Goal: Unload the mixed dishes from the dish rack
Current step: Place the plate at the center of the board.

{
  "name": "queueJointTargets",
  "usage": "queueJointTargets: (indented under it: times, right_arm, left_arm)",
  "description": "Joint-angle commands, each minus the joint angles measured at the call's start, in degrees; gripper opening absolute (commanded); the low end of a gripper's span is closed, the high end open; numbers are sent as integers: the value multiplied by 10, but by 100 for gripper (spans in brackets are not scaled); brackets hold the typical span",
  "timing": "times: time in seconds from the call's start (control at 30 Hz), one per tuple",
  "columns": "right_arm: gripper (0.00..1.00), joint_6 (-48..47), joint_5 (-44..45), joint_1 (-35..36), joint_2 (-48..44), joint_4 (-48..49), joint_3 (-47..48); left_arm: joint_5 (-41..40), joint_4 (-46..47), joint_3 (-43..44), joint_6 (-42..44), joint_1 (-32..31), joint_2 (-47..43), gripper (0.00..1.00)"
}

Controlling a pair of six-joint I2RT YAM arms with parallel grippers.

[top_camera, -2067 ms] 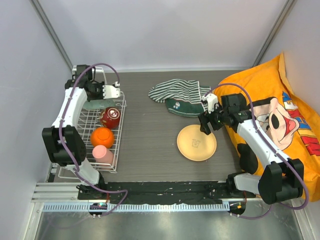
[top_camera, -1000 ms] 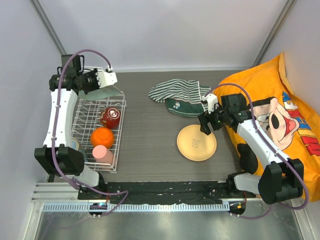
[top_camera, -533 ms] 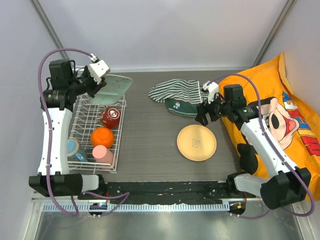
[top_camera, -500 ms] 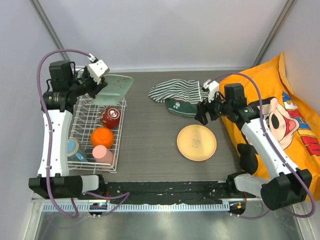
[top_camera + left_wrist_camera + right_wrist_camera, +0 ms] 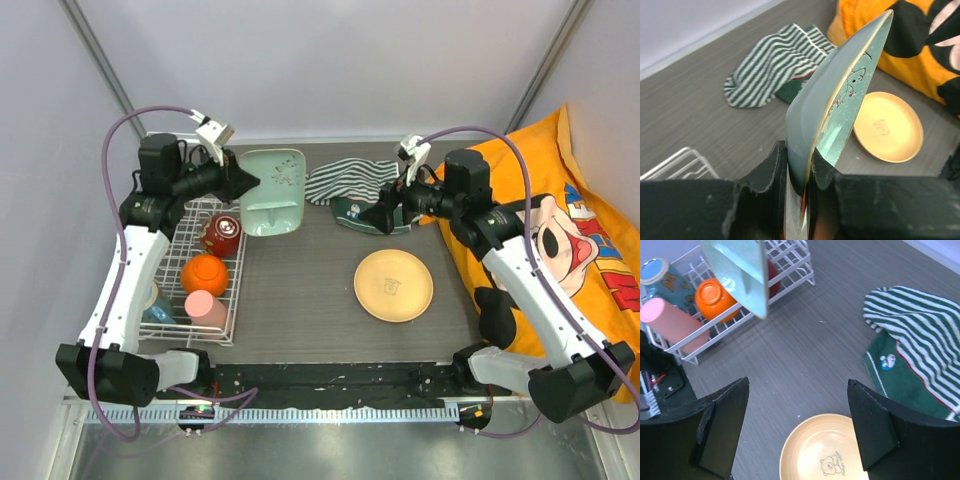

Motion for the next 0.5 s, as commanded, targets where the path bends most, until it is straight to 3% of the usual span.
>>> queueJointTargets:
  times: [0.0,0.2,0.47]
  right_arm:
    - [84,30,-12,39,12,57,21]
    - [84,49,-30,55,37,65,27]
    - [81,68,-58,67,43,108,9]
  left_arm:
    - [16,128,-10,-105,-49,-31,0]
    - [7,158,-41,-151,-95,-32,0]
    - [28,187,-76,-173,-104,-42,0]
